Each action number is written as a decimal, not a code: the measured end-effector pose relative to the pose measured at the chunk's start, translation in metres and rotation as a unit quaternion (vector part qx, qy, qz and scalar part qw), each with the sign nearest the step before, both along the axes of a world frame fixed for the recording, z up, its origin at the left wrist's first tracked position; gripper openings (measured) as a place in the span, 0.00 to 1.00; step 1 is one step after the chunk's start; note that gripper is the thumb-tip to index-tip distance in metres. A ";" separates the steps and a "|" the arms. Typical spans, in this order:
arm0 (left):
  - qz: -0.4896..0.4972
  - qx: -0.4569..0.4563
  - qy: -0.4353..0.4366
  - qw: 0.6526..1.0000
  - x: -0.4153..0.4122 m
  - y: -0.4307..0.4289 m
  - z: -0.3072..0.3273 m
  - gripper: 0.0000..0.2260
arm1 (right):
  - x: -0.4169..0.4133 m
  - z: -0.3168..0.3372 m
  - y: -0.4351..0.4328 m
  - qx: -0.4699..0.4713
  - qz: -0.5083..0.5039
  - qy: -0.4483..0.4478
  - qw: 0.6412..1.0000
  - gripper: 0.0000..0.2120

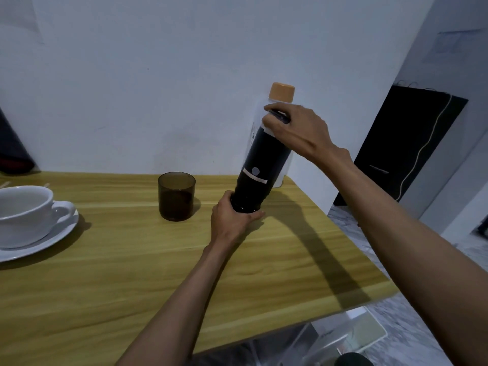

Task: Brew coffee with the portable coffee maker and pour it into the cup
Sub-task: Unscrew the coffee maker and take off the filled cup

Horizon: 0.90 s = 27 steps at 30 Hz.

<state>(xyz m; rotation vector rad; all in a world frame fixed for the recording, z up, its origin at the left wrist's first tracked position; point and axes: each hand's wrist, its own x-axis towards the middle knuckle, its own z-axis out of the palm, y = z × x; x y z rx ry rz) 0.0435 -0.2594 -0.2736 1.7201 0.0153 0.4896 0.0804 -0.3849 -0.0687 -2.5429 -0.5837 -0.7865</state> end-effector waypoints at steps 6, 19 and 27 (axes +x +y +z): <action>0.008 -0.016 0.012 1.000 0.001 0.000 0.001 0.29 | -0.001 0.005 -0.027 0.009 -0.047 -0.010 0.999 0.20; 0.013 -0.044 0.026 0.999 0.000 0.000 0.000 0.28 | 0.006 -0.049 -0.067 -0.080 -0.085 0.051 0.992 0.24; 0.018 -0.034 0.027 0.999 0.002 0.001 0.000 0.28 | 0.011 -0.062 -0.069 -0.086 -0.087 0.069 0.990 0.25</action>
